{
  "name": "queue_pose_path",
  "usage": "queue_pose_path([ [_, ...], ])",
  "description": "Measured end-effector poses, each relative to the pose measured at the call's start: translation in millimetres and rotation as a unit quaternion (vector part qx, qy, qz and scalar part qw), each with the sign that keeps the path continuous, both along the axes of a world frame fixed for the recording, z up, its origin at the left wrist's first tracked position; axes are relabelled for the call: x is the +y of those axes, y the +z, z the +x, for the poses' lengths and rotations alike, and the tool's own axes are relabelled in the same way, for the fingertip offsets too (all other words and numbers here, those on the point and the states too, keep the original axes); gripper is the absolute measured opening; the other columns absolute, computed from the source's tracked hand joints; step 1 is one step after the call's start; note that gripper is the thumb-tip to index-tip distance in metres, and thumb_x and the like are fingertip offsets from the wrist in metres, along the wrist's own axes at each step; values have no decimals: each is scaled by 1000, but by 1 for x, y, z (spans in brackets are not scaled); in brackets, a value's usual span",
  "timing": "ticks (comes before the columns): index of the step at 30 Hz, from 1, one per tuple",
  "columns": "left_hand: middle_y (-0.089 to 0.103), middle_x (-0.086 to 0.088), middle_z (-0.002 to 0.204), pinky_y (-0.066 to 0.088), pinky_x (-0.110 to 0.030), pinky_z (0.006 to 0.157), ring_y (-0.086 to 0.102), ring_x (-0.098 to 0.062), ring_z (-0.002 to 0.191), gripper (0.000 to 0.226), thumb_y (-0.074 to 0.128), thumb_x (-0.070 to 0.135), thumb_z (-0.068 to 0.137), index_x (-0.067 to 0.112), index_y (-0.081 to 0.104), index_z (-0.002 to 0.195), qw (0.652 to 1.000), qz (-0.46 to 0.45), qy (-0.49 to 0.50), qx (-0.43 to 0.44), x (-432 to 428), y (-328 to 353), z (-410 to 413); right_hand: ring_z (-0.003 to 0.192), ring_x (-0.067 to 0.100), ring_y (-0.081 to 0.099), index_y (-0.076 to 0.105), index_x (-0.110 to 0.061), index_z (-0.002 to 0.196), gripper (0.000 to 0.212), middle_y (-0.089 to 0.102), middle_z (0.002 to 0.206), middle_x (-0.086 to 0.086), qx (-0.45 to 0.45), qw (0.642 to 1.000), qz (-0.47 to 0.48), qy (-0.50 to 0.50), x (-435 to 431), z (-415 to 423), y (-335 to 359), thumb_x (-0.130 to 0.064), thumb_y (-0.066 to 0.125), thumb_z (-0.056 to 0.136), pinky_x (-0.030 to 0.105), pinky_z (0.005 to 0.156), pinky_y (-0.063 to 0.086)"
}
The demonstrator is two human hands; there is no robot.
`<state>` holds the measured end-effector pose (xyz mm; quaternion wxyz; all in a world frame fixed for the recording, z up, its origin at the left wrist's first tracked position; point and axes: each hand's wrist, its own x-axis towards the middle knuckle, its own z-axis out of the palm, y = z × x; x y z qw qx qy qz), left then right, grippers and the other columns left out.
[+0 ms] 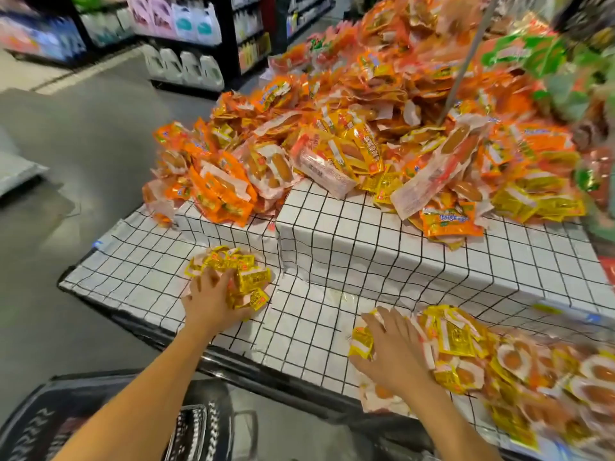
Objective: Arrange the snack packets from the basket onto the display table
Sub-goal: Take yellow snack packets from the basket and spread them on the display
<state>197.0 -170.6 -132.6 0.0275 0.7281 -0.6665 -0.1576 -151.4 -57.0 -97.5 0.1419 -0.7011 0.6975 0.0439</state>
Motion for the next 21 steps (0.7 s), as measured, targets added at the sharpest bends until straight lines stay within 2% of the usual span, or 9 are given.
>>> queue_pose_path([
  [3,32,-7,142,37,-62,98,30,-39,130,87,73,72,61,37,41,134,1000,-30,8,2,-1,-1,-2,151,27,-9,8,-40,155,101,-6,165,-1,-6,1000,3,-21,6,1,-4,-80,52,73,44,121,-4],
  [5,41,-10,135,40,-60,93,36,-40,124,65,72,65,69,31,51,120,997,-71,8,-3,2,-2,-3,150,28,-14,5,-41,155,111,-12,165,0,1,1000,-10,-22,11,2,-7,-86,50,64,46,121,-6],
  [7,49,-12,127,43,-57,87,42,-40,117,44,70,54,77,25,56,108,994,-111,3,-7,9,-5,-4,151,30,-13,6,-41,155,116,-13,165,3,5,999,-39,-27,16,3,-13,-89,50,58,48,121,-4],
  [10,54,-11,120,44,-53,81,47,-38,109,29,68,39,84,20,57,103,988,-152,-1,4,20,-7,-10,151,33,-10,9,-40,155,116,-14,165,8,2,997,-48,-53,18,3,-22,-83,56,58,49,121,1],
  [11,55,-10,119,44,-51,81,49,-37,106,26,68,36,85,19,58,102,987,-159,1,13,23,-7,-12,151,34,-8,11,-39,155,114,-10,165,10,9,997,-43,-56,18,3,-25,-80,57,59,48,121,2],
  [13,55,-9,116,42,-50,81,50,-35,101,21,68,31,86,20,59,100,985,-169,7,41,31,-6,-18,149,36,10,26,-37,151,106,13,163,14,19,997,-49,-60,17,3,-29,-75,59,57,48,117,9],
  [16,54,-4,112,41,-47,79,49,-31,98,13,67,26,87,20,60,97,976,-184,15,112,41,0,-32,129,36,44,53,-32,136,90,51,139,13,19,994,-81,-66,10,3,-35,-65,63,53,49,105,31],
  [18,51,2,106,42,-44,78,48,-26,98,9,65,26,88,20,59,93,967,-187,28,174,46,8,-41,117,33,54,59,-32,130,82,58,128,9,22,992,-98,-74,6,1,-36,-62,68,54,46,96,40],
  [21,50,10,98,44,-44,75,48,-22,94,9,56,34,87,25,55,87,950,-188,15,248,49,15,-47,110,30,56,62,-34,126,71,61,121,5,23,990,-109,-86,1,-1,-37,-50,75,59,44,92,42],
])
